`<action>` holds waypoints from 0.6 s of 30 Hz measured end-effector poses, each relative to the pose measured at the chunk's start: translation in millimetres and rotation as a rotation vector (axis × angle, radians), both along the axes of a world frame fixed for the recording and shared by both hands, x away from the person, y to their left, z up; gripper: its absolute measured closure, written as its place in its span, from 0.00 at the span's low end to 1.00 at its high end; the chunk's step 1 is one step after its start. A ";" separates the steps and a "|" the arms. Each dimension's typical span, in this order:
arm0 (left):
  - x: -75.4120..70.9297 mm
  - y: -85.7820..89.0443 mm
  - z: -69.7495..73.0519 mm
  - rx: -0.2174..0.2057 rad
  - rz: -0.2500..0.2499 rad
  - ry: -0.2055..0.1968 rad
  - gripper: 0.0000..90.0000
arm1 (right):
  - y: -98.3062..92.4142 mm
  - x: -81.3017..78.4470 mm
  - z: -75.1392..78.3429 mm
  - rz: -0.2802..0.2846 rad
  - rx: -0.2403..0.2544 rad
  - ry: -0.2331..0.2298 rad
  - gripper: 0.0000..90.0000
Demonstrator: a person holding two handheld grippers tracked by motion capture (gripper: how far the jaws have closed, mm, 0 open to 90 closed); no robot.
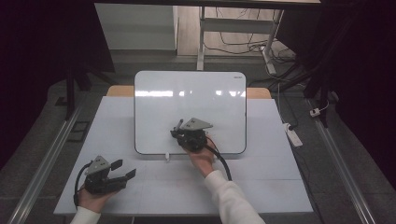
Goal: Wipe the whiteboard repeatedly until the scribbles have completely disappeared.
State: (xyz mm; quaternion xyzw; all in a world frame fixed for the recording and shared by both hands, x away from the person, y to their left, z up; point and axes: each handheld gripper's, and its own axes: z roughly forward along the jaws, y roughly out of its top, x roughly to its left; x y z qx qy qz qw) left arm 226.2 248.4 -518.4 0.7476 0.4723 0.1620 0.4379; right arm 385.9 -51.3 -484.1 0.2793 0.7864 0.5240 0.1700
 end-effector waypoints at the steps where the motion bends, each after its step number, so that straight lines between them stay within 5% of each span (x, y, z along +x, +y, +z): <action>1: -0.7 0.0 0.1 0.000 0.004 -0.003 0.34 | -4.4 2.0 1.6 -0.034 0.032 0.008 0.86; 6: 0.6 -0.6 -0.2 0.001 -0.001 0.001 0.33 | 5.7 -8.2 -6.2 0.057 -0.064 -0.013 0.86; 9: -0.2 0.4 -0.4 -0.018 0.000 0.003 0.33 | -10.9 2.7 1.4 -0.048 0.045 0.007 0.86; 10: -0.5 0.8 -0.3 -0.017 0.002 0.001 0.33 | -10.9 2.7 1.4 -0.048 0.045 0.007 0.86; 14: 1.1 0.5 -0.7 -0.015 0.001 0.004 0.33 | 1.8 -10.7 -6.5 0.046 -0.078 -0.026 0.86; 16: 0.2 0.0 -0.5 -0.011 0.002 0.001 0.33 | -11.2 -2.0 -1.6 -0.013 -0.003 -0.008 0.86; 17: -0.4 -0.2 -0.4 -0.011 0.004 -0.002 0.33 | -11.2 -2.0 -1.6 -0.013 -0.003 -0.008 0.86; 18: -0.6 -0.5 -0.2 -0.012 0.005 -0.003 0.33 | -22.7 2.8 2.9 -0.084 0.057 0.004 0.86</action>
